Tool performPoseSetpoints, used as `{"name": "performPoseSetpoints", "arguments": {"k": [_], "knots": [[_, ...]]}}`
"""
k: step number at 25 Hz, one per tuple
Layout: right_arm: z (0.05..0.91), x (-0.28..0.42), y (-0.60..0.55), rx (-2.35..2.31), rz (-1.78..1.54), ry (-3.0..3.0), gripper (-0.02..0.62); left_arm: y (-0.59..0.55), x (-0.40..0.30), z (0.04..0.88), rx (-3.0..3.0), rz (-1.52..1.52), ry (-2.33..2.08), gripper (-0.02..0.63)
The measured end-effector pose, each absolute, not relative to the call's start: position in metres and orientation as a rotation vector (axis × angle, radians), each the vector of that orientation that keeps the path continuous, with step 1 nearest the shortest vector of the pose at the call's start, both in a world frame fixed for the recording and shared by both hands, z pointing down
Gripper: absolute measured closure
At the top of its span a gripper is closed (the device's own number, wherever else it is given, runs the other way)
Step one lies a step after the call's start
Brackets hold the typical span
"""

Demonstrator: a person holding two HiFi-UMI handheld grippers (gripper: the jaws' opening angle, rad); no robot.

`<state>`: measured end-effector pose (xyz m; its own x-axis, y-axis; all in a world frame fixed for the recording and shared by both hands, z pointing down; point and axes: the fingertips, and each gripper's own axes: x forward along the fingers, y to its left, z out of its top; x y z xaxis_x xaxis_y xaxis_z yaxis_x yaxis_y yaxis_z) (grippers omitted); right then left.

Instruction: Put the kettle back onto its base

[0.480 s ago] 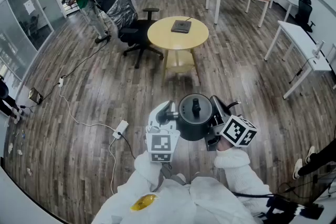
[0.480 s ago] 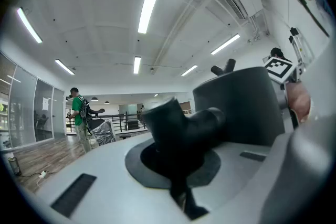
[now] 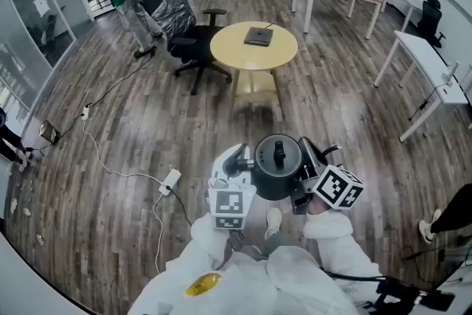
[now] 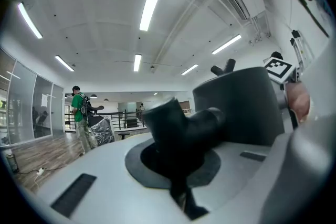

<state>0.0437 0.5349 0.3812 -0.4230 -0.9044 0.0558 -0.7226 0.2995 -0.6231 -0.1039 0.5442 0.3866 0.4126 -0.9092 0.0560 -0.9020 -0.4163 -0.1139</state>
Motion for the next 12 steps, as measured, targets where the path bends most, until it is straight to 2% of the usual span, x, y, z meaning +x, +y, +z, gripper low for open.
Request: {"name": "performPoseSetpoints", "arguments": {"k": [12], "knots": [[0.389,0.045,0.456,-1.446,-0.853,2.282,0.584,0.469,-0.104,0.392,-2.561,-0.180,1.690,0.607]]}}
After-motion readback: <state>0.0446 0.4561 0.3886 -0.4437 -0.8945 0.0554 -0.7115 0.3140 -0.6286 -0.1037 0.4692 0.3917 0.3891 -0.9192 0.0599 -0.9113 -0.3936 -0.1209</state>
